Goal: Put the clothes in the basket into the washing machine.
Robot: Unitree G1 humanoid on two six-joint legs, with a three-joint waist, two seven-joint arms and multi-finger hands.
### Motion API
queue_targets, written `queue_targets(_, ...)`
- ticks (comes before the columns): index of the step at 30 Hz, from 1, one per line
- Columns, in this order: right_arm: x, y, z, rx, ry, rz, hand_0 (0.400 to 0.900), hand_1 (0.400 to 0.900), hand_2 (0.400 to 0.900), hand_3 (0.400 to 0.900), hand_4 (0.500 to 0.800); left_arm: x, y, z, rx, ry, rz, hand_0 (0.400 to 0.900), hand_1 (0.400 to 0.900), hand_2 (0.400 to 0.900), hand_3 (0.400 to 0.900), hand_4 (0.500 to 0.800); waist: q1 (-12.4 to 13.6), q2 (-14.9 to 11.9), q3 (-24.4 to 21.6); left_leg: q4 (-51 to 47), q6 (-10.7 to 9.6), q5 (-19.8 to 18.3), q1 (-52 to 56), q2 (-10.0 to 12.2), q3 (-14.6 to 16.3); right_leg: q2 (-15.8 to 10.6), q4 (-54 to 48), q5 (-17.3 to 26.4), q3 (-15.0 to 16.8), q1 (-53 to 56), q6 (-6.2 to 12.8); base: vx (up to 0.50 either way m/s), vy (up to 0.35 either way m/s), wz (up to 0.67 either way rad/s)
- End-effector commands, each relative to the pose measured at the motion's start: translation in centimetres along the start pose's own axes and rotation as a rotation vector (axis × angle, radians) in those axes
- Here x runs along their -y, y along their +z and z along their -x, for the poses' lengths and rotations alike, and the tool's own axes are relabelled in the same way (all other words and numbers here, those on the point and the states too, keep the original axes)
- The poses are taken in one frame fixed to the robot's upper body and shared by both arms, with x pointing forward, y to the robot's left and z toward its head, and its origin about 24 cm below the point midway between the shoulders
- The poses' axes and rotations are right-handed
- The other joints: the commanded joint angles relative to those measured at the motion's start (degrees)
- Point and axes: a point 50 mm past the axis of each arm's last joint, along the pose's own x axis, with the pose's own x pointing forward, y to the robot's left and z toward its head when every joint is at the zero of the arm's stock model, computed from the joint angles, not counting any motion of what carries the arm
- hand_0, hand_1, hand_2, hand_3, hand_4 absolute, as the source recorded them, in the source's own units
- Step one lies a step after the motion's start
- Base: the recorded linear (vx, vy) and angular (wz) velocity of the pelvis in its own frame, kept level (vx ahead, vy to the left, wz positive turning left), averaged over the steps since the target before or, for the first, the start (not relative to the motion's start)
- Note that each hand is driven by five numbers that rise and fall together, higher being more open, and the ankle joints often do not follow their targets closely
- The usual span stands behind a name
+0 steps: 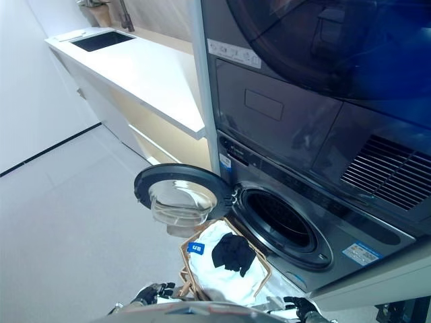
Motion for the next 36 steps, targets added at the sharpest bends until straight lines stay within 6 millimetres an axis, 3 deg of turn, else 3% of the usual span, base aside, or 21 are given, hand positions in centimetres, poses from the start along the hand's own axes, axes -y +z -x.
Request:
queue_targets(1, -0.7, 1.6, -0.3, 0.042, 0.019, 0.074, 0.900, 0.900, 0.900, 0.900, 0.800, -2.4, 1.5, -0.2, 0.045, 0.064, 0.019, 0.900, 0.900, 0.900, 0.900, 0.800, 0.7, -2.9, -0.5, -0.5, 0.1, -1.5, -1.8, -1.0, -0.4, -2.5, 0.2, -0.7, 1.7, 1.4, 2.98, 0.01, 0.000, 0.07)
queue_targets(10, -0.3, 4.4, -0.6, 0.121, 0.009, 0.261, 0.900, 0.900, 0.900, 0.900, 0.800, -3.2, 1.6, -0.2, 0.035, 0.098, -0.019, 0.900, 0.900, 0.900, 0.900, 0.800, 2.9, -3.5, 0.9, -0.3, 0.2, -0.8, -3.8, -1.6, -3.2, -2.7, 0.6, -1.0, -0.5, 1.0, 2.87, 0.02, -0.004, 0.24)
queue_targets(21, 1.7, 12.7, 0.0, 0.352, -0.100, 0.613, 0.900, 0.900, 0.900, 0.900, 0.800, -5.2, 1.9, 0.2, 0.065, 0.163, -0.011, 0.900, 0.900, 0.900, 0.900, 0.800, 7.7, -4.2, 7.7, 5.9, 0.5, -0.7, -14.4, -3.5, -7.5, -3.5, 3.7, -1.6, -4.7, -4.7, 2.37, -0.03, -0.010, 0.25)
queue_targets(30, 2.8, 20.3, 2.1, 0.580, -0.263, 0.737, 0.900, 0.900, 0.900, 0.900, 0.800, -6.8, 5.5, 0.2, 0.215, 0.269, 0.073, 0.900, 0.900, 0.900, 0.900, 0.800, 9.2, -2.8, 15.4, 9.5, 0.8, 0.6, -24.3, -4.4, -8.7, -4.9, 11.2, -2.5, -5.8, -15.4, 1.58, -0.08, 0.026, 0.08)
queue_targets(36, 5.2, 24.6, 4.0, 0.663, -0.459, 0.808, 0.900, 0.900, 0.900, 0.900, 0.800, -7.9, 8.5, 0.6, 0.364, 0.354, 0.235, 0.900, 0.900, 0.900, 0.900, 0.800, 10.7, -1.2, 19.1, 12.1, 0.2, 0.3, -31.2, -5.4, -9.0, -6.0, 18.7, -4.5, -6.2, -23.6, 1.75, -0.04, 0.037, 0.13)
